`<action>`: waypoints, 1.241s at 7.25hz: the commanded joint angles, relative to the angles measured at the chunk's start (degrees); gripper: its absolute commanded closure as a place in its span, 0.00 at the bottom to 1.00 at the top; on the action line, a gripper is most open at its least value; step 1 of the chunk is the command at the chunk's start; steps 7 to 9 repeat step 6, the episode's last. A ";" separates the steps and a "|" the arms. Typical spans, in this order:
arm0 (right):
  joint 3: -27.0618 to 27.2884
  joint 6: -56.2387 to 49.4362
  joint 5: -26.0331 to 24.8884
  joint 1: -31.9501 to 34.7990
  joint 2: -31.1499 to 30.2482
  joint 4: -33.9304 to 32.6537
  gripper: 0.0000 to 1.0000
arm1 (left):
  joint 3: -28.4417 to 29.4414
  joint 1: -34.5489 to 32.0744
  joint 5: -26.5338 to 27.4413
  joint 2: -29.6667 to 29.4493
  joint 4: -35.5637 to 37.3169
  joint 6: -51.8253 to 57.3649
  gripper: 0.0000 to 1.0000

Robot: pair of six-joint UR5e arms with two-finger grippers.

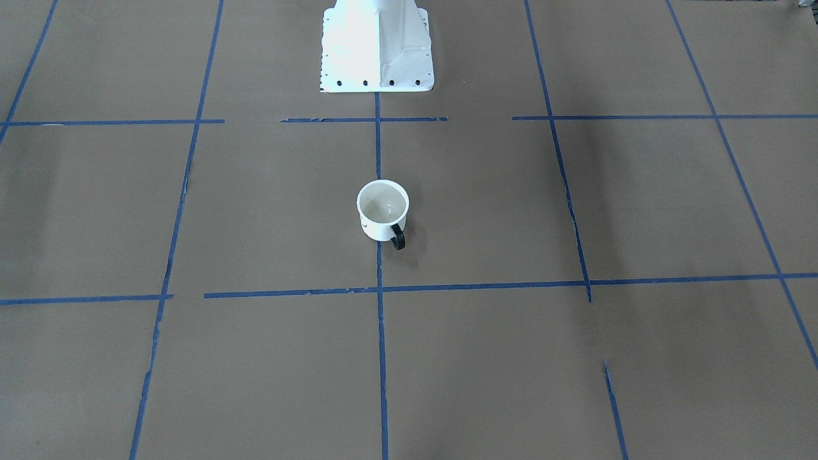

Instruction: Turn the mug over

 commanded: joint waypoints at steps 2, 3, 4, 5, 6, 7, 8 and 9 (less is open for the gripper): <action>0.00 0.00 0.00 0.00 0.00 0.00 0.00 | 0.00 -0.31 -0.09 0.01 -0.26 0.22 0.00; 0.00 0.00 0.00 0.00 0.00 0.00 0.00 | 0.00 -0.31 -0.09 0.01 -0.26 0.22 0.00; 0.00 0.00 0.00 0.00 0.00 0.00 0.00 | 0.00 -0.40 -0.09 -0.08 -0.34 0.22 0.00; 0.00 0.00 0.00 0.00 0.00 0.00 0.00 | 0.00 -1.36 -0.88 -0.08 -0.35 0.22 0.00; 0.00 0.00 0.00 0.00 0.00 0.00 0.00 | 0.00 -1.63 -0.88 -0.08 -0.35 0.22 0.00; 0.00 0.00 0.00 0.00 0.00 0.00 0.00 | 0.00 -1.63 -0.88 -0.08 -0.35 0.22 0.00; 0.00 0.00 0.00 0.00 0.00 0.00 0.00 | 0.00 -1.63 -0.88 -0.08 -0.35 0.22 0.00; 0.00 0.00 0.00 0.00 0.00 0.00 0.00 | 0.00 -1.63 -0.88 -0.08 -0.35 0.22 0.00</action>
